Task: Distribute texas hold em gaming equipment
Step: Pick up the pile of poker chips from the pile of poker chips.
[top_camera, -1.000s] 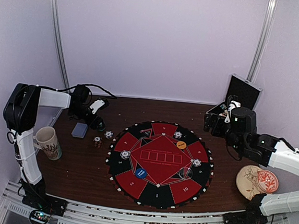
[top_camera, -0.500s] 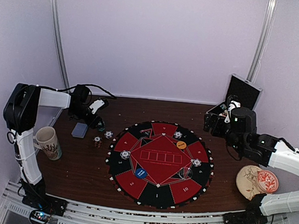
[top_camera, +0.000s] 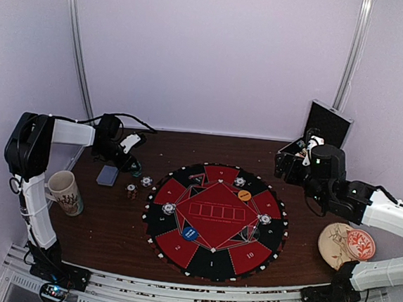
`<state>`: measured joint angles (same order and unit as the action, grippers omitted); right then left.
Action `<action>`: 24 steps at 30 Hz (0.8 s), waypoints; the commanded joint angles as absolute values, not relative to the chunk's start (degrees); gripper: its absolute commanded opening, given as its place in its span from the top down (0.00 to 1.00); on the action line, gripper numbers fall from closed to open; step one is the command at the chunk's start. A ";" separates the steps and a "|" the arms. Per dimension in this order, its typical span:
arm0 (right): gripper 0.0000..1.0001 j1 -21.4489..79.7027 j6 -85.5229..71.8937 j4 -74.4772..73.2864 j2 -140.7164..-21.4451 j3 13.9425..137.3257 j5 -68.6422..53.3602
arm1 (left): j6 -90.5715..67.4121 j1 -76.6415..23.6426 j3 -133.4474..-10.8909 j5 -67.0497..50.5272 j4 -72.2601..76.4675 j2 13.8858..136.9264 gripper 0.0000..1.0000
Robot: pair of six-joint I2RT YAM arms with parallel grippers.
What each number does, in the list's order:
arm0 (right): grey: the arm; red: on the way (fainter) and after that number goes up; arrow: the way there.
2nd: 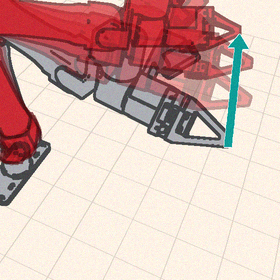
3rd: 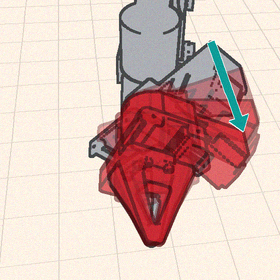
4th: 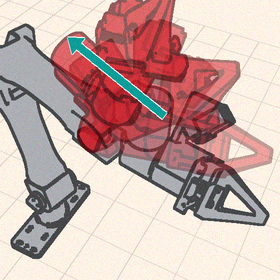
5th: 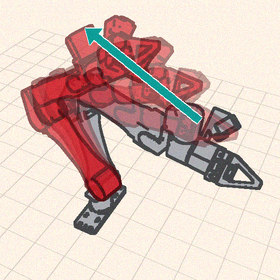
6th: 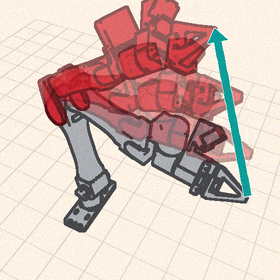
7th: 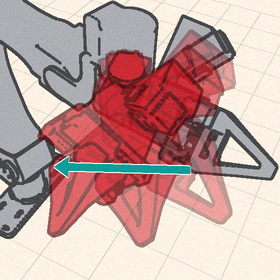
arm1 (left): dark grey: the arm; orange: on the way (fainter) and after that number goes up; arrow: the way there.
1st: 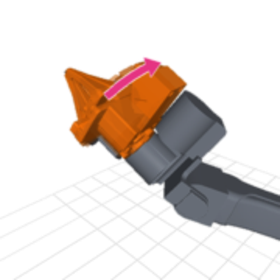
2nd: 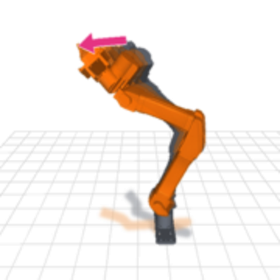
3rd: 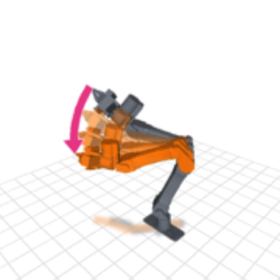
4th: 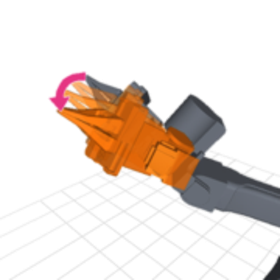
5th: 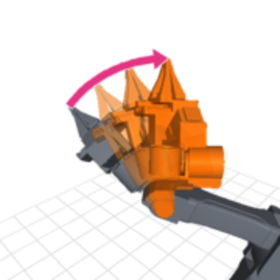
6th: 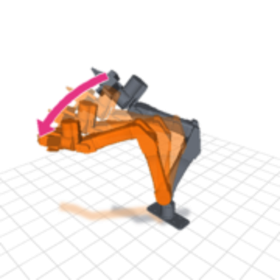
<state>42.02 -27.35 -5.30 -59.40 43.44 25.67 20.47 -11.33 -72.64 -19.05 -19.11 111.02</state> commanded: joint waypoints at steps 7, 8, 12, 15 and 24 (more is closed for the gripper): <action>0.04 42.32 -27.00 -4.53 -59.00 43.74 25.49 | 20.34 -10.86 -71.85 -19.80 -15.46 106.71 0.72; 0.03 42.28 -26.98 -4.50 -58.93 43.70 25.54 | 20.49 -10.87 -71.67 -19.98 -15.53 106.08 0.72; 0.03 42.28 -26.98 -4.41 -59.06 43.73 25.56 | 21.44 -10.89 -70.74 -21.45 -15.68 103.69 0.72; 0.03 42.28 -26.90 -4.39 -59.15 43.72 25.49 | 22.26 -10.92 -70.14 -23.43 -16.10 101.88 0.72; 0.03 42.28 -26.75 -4.37 -59.60 43.77 25.58 | 30.04 -14.44 -65.67 -31.69 -18.37 94.26 0.72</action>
<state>42.04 -27.24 -5.30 -59.40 43.44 25.63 24.62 -11.92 -67.90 -26.65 -18.13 98.59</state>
